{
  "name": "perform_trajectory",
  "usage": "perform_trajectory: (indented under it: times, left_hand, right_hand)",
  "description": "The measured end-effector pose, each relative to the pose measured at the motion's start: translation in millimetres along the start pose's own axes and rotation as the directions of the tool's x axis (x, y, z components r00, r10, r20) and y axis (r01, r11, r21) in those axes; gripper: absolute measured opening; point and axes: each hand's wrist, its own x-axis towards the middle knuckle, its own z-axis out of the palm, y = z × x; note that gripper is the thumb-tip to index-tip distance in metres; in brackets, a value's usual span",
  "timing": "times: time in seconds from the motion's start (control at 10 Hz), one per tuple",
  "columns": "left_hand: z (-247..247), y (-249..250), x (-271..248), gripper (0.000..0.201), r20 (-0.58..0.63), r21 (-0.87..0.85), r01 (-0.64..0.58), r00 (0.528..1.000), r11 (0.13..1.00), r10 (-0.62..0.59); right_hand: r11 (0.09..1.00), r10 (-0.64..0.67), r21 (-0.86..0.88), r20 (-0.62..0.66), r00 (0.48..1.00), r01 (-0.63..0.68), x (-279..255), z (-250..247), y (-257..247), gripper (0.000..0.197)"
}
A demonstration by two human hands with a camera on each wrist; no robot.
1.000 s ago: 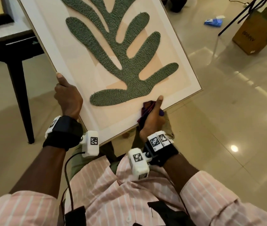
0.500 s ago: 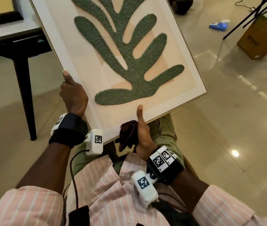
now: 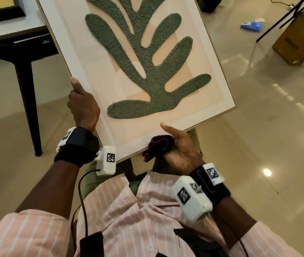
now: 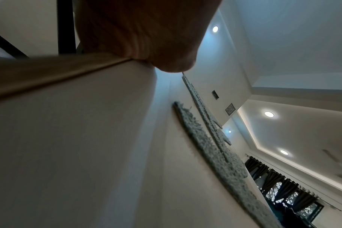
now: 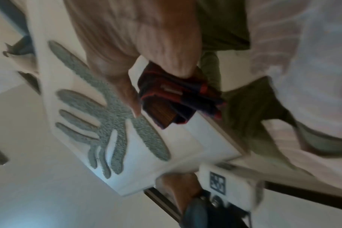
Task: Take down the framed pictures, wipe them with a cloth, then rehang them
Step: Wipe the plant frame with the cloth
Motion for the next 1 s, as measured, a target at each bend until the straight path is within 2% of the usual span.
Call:
perform_trajectory:
  times: [0.1, 0.2, 0.3, 0.4, 0.5, 0.6, 0.7, 0.8, 0.9, 1.0]
  left_hand:
    - [-2, 1, 2, 0.068, 0.000, -0.003, 0.004, 1.000, 1.000, -0.004]
    - [-6, 7, 1, 0.060, 0.050, 0.036, -0.005, 0.999, 0.999, 0.003]
    - [-12, 6, 8, 0.064, 0.083, 0.008, 0.001, 0.997, 1.000, -0.001]
    - [-13, 2, 13, 0.068, 0.109, 0.020, -0.028, 0.994, 0.999, 0.025]
    - [-12, -3, 15, 0.068, 0.139, 0.019, -0.052, 0.989, 0.998, 0.049]
    - [-12, -9, 23, 0.070, 0.154, 0.033, -0.067, 0.986, 0.997, 0.061]
    - [-16, -18, 30, 0.071, 0.212, 0.019, -0.077, 0.975, 0.997, 0.072]
    - [-31, -28, 44, 0.076, 0.308, -0.009, -0.032, 0.951, 0.999, 0.033]
    - [-54, -36, 54, 0.076, 0.115, 0.060, -0.208, 0.973, 0.976, 0.200]
    - [-73, -32, 35, 0.062, 0.173, -0.146, -0.370, 0.904, 0.918, 0.392]
  right_hand:
    - [0.992, 0.108, -0.085, 0.137, 0.985, -0.097, -5, 19, 37, 0.010]
    - [0.966, 0.248, -0.101, 0.114, 0.962, -0.237, -2, 40, 68, 0.026]
    - [0.956, 0.282, -0.098, 0.042, 0.959, -0.277, 8, 45, 72, 0.025]
    - [0.958, 0.281, -0.055, 0.011, 0.960, -0.280, 18, 33, 57, 0.041]
    - [0.951, 0.298, -0.101, 0.051, 0.953, -0.292, 13, 19, 43, 0.037]
    - [0.895, 0.378, -0.340, 0.234, 0.896, -0.289, 2, 16, 33, 0.034]
    - [0.777, 0.297, -0.615, 0.173, 0.939, -0.132, 6, 32, 22, 0.029]
    - [0.469, 0.030, -0.873, 0.167, 0.985, 0.134, 22, 56, 14, 0.018]
    - [0.156, 0.017, -0.947, 0.288, 0.957, 0.282, 33, 86, 12, 0.017]
    - [-0.074, 0.057, -0.926, 0.367, 0.929, 0.370, 34, 118, 10, 0.031]
